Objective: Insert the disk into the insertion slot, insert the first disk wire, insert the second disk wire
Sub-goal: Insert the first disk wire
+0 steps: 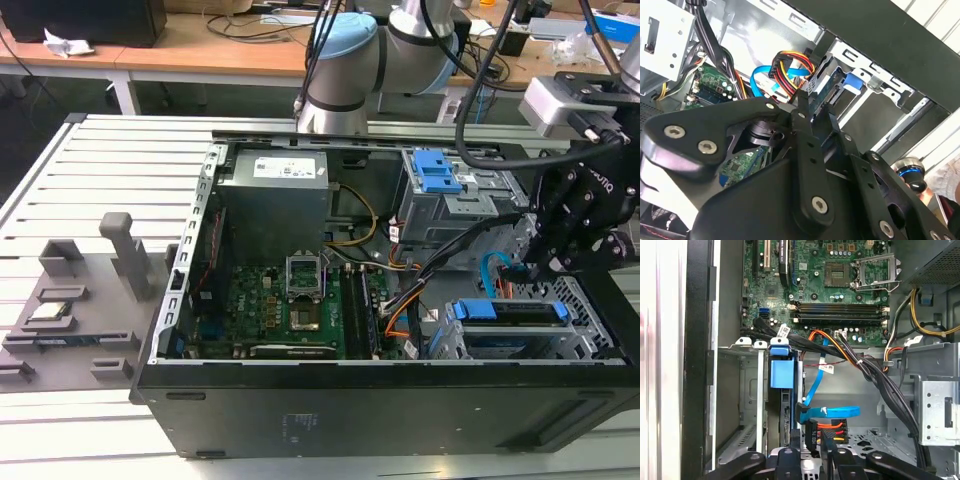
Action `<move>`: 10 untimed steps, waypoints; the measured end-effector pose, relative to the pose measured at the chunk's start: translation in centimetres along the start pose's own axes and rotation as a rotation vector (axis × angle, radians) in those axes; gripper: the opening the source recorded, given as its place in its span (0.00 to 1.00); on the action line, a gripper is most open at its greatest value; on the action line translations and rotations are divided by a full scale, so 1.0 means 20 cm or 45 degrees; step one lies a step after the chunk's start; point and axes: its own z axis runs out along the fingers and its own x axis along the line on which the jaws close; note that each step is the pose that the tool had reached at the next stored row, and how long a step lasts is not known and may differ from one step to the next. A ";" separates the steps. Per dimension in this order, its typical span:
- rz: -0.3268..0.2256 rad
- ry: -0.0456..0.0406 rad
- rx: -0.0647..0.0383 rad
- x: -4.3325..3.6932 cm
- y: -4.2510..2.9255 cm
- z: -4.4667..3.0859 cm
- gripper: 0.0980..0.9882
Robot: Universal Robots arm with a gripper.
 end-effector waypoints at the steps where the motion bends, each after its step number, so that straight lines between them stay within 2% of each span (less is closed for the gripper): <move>1: 0.000 0.006 0.000 -0.001 0.003 0.008 0.23; 3: 0.000 0.014 0.000 -0.005 0.012 0.047 0.23; 8: 0.001 0.016 0.000 -0.005 0.012 0.054 0.23; 10: 0.001 0.017 0.000 -0.005 0.012 0.056 0.08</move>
